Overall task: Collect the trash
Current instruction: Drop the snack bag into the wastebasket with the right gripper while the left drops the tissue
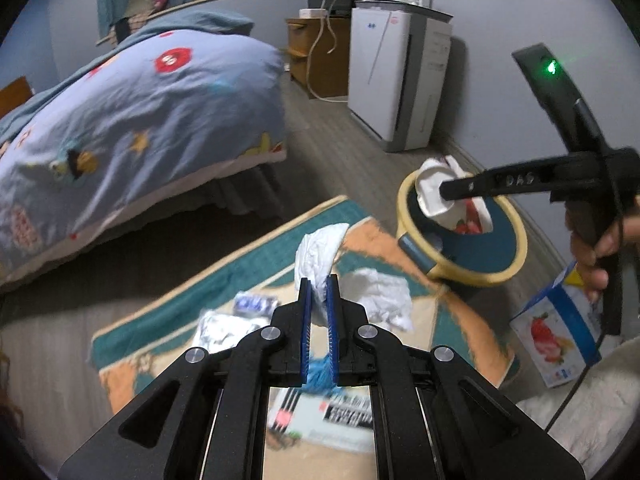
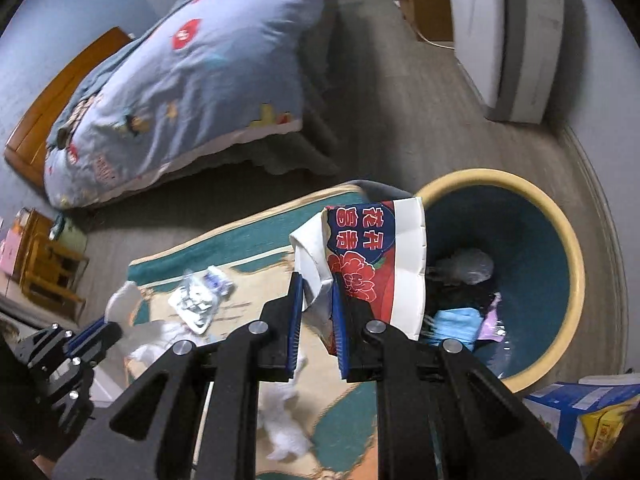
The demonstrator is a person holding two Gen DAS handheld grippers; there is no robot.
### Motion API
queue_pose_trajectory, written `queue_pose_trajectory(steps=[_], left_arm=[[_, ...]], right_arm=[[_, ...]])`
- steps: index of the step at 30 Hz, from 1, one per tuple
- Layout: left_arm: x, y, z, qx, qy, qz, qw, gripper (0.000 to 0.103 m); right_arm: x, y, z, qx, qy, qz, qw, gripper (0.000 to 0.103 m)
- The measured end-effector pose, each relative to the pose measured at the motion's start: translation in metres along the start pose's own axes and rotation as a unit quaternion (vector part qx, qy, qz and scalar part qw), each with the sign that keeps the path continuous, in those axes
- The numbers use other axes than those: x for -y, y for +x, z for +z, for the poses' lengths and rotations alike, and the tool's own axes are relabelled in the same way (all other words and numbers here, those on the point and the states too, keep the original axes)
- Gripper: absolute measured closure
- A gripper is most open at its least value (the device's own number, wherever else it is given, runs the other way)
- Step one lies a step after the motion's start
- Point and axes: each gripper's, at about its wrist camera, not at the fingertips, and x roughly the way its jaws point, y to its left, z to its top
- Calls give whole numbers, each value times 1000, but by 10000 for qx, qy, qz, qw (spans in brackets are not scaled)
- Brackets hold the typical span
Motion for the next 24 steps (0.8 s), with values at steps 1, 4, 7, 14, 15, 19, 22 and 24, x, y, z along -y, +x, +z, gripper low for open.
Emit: queue_pose_trajectory(steps=[1, 4, 7, 14, 15, 19, 22, 24], left_arm=[[5, 5, 5, 17, 44, -26, 10000, 95], [16, 15, 16, 53, 138, -75, 9999, 95], [24, 24, 25, 138, 129, -184, 9997, 95], [49, 48, 34, 237, 38, -580, 9980, 95], [53, 52, 35, 225, 35, -659, 9976, 95], [71, 70, 36, 127, 167, -864, 9960, 95], [87, 87, 33, -11, 322, -945, 9950, 95], [96, 100, 31, -109, 388, -986, 9943, 95]], right_arm=[[6, 1, 2, 10, 18, -71, 10000, 89], [25, -1, 8, 80, 112, -191, 9997, 89], [45, -4, 13, 162, 278, -336, 9989, 89], [88, -2, 19, 227, 773, -656, 9946, 89], [92, -1, 20, 225, 820, -713, 9938, 89], [114, 7, 17, 107, 1114, -872, 9899, 89], [126, 17, 13, -60, 1240, -970, 9875, 89], [130, 20, 12, -126, 1260, -1027, 9866, 89]])
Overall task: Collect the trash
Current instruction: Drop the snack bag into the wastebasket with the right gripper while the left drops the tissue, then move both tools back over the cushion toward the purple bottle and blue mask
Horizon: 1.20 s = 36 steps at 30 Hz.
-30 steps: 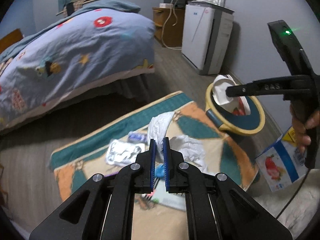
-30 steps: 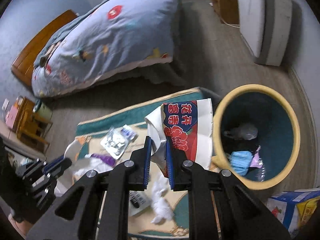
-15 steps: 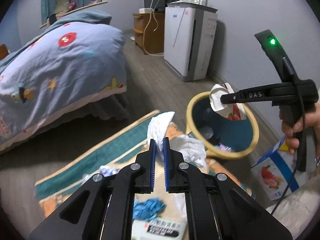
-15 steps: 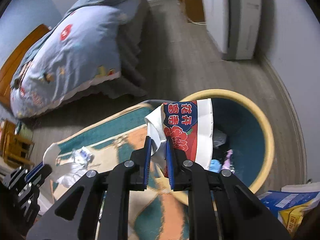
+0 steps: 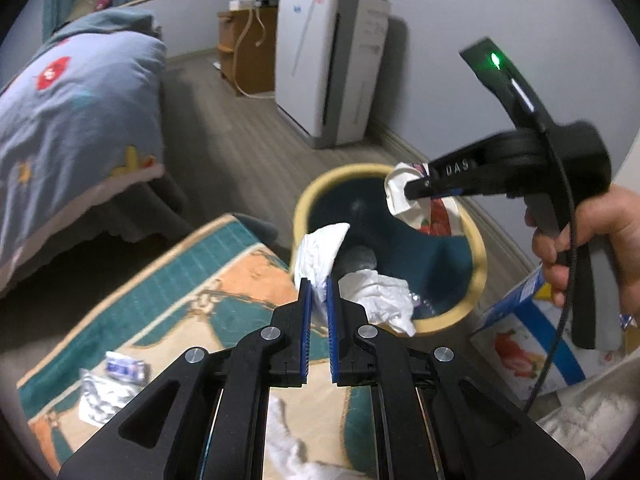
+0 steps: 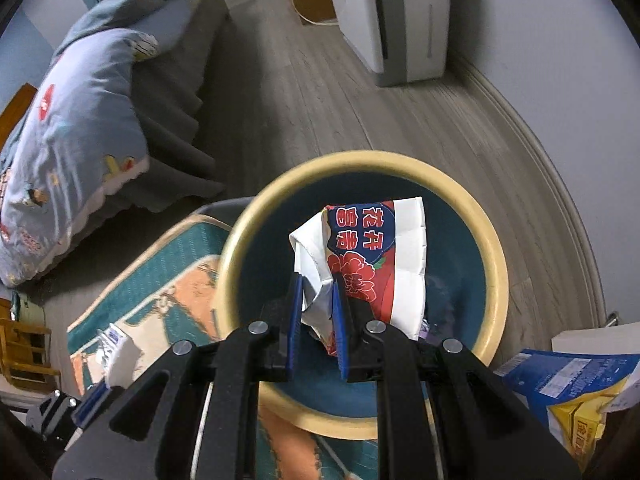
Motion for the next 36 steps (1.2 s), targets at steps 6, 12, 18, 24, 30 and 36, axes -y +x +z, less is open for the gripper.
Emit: queue_pose_trajectory(steps=[6, 12, 18, 24, 30, 36], left_arm=[[16, 38, 0, -146, 193, -49, 9997, 95], [34, 68, -7, -222, 318, -158, 9991, 95], [44, 73, -9, -209, 436, -159, 9987, 37], [33, 57, -8, -153, 316, 88, 9993, 21], [-2, 2, -6, -78, 288, 583, 9979, 12], [-62, -66, -12, -77, -156, 1035, 9945, 9]], right_arm=[[12, 7, 3, -54, 179, -71, 9998, 89], [9, 7, 3, -23, 193, -106, 9998, 89], [16, 1, 5, 169, 364, -219, 9990, 51], [12, -3, 6, 263, 414, -196, 9986, 20], [-16, -10, 11, 412, 286, -20, 9987, 8], [-76, -14, 5, 481, -490, 180, 9975, 6]])
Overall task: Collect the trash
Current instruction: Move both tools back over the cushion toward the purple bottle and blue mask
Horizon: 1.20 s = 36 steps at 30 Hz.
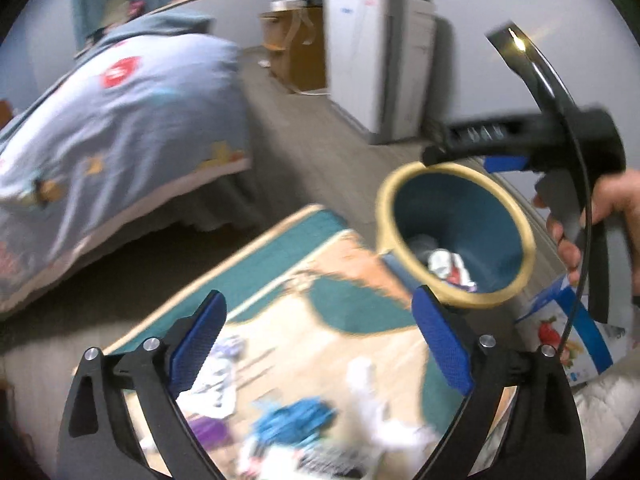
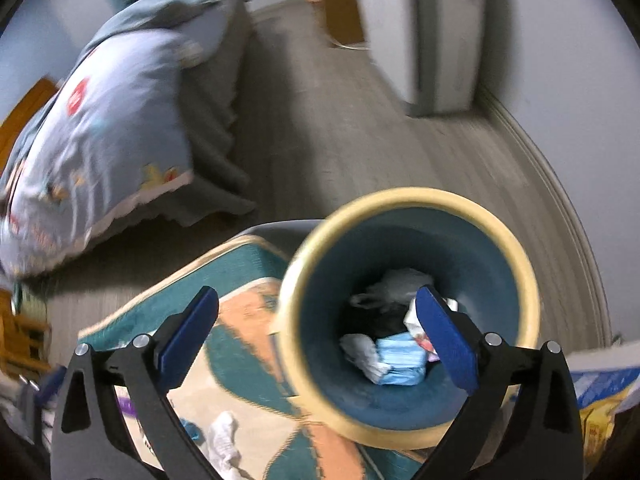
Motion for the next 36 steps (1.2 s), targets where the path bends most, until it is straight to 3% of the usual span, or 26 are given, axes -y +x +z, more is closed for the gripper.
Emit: queue_pose_trajectory(steps=[5, 9, 13, 20, 25, 29, 36], left_arm=[[-65, -27, -28, -28, -387, 533, 9978, 8], [-107, -14, -52, -368, -969, 483, 9934, 8], [-129, 7, -79, -780, -824, 686, 9912, 8], [-147, 35, -120, -1346, -883, 639, 9849, 8], [-139, 43, -131, -1458, -614, 554, 9858, 8], [-133, 51, -135, -1550, -455, 471, 9857, 8], [-124, 67, -146, -1873, -153, 505, 9809, 11]], right_arm=[[-49, 2, -8, 4, -603, 181, 9980, 6], [-76, 12, -20, -272, -907, 319, 9950, 6], [-100, 21, -34, -487, -1220, 381, 9906, 6], [-131, 33, -59, -844, -1709, 456, 9806, 6], [-145, 42, -76, -1127, -2222, 468, 9673, 6], [-143, 44, -80, -1225, -2250, 476, 9654, 6], [-152, 48, -95, -1563, -2445, 868, 9530, 6]])
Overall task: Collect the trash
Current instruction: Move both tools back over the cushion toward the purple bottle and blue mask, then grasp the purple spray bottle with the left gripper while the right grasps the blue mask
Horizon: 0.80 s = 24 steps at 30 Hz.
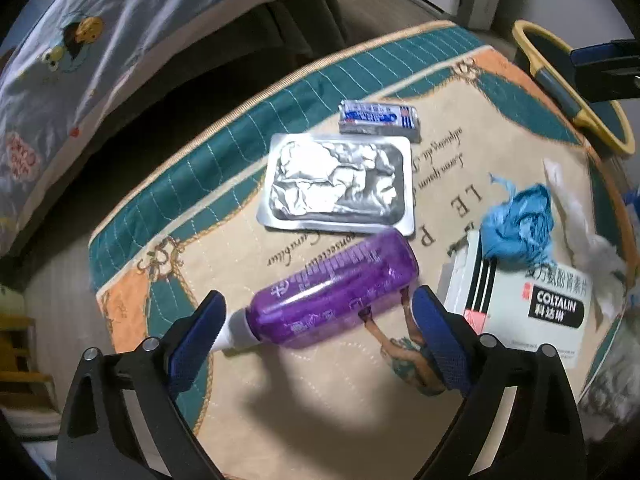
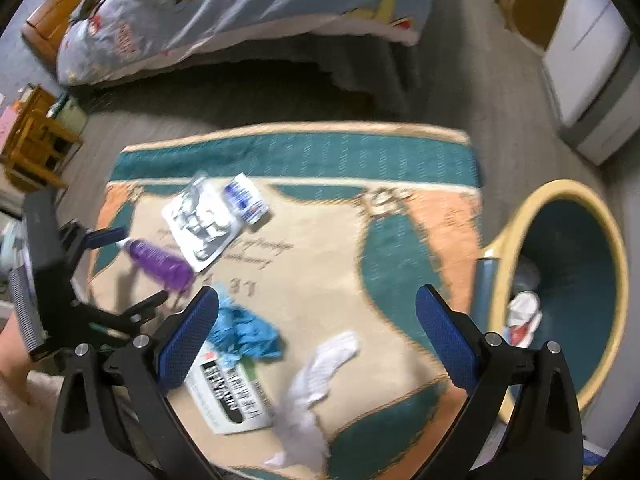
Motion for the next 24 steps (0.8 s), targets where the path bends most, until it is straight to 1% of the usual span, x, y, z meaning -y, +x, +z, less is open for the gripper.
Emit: queue_pose_trajectory(steps=[1, 4, 6, 9, 13, 16, 17, 18, 19, 20, 22, 23, 24], left_arm=[[1, 2, 1, -33, -10, -33, 10000, 13], [0, 4, -2, -130, -36, -124, 9998, 26], [-1, 8, -5, -301, -70, -273, 9991, 44], [0, 12, -10, -467, -26, -360, 9983, 53], [-1, 10, -11, -445, -71, -523, 9976, 56], [2, 8, -10, -353, -59, -534, 9979, 55], [5, 6, -10, -274, -36, -516, 9983, 53], [7, 6, -9, -215, -13, -471, 9987, 51], [9, 6, -8, -146, 4, -408, 9991, 51], [11, 6, -8, -128, -1, -391, 9992, 51], [14, 8, -7, -133, 4, -368, 9992, 51], [15, 9, -7, -149, 25, -351, 9993, 52], [19, 8, -3, -147, 35, -332, 9993, 57]], right_arm=[[-1, 3, -1, -60, -3, 38, 10000, 6], [-9, 11, -3, -197, -126, 42, 9997, 6], [-16, 16, -5, -296, -246, 92, 9992, 6], [-26, 23, -7, -392, -386, 188, 9983, 6], [-40, 33, -12, -513, -557, 194, 9969, 9], [-52, 44, -16, -622, -731, 186, 9952, 20], [-54, 47, -17, -651, -766, 188, 9948, 25], [-56, 51, -18, -688, -788, 188, 9943, 30], [-58, 55, -20, -723, -796, 182, 9940, 33], [-58, 58, -22, -758, -795, 196, 9938, 38], [-60, 62, -25, -768, -797, 250, 9935, 40], [-62, 63, -26, -734, -811, 258, 9937, 41], [-62, 64, -27, -718, -859, 259, 9934, 48]])
